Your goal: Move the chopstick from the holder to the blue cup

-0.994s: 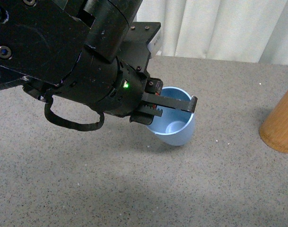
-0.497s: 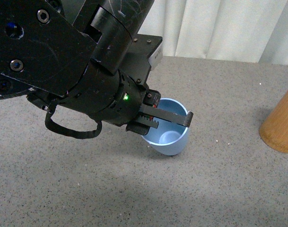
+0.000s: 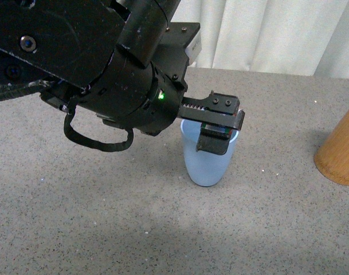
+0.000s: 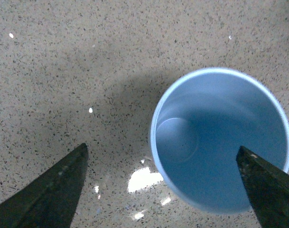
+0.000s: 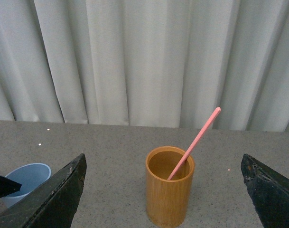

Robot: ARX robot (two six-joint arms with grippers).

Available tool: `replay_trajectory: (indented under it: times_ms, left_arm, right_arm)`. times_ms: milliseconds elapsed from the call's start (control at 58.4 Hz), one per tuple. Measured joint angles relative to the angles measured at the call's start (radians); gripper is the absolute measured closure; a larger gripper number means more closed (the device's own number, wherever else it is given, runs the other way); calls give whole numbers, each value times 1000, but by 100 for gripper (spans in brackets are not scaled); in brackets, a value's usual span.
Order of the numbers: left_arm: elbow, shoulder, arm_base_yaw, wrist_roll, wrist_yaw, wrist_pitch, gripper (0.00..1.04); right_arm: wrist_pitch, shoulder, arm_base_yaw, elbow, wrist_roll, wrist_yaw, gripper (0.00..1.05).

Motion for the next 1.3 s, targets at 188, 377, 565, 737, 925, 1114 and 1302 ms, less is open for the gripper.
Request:
replay_trajectory:
  times_ms: [188,377,565,737,925,1114,1302]
  left_arm:
    - [4,-23,32,-103,-43,64,7]
    - [-94,-68,91,-166,-243,352,14]
    - [-624,-361,345,105,-211,1073,55]
    - [-896,-706,524,139,-27,946,88]
    - [-998,-1120,552,148,-6,641,101]
    - [-998,-1607,554,152,-8,199,101]
    - [-998,-1780,554,153,-7,29,101]
  right_arm:
    - [0,0,0,0,0,0,10]
    - [0,0,0,0,0,0,10]
    - [0,0,0,0,0,1,10]
    - [0,0,0,0,0,-1,10]
    - [0,0,0,0,0,0,10]
    - [0,0,0,0,0,0,10]
    - [0,0,0,0,0,0,10]
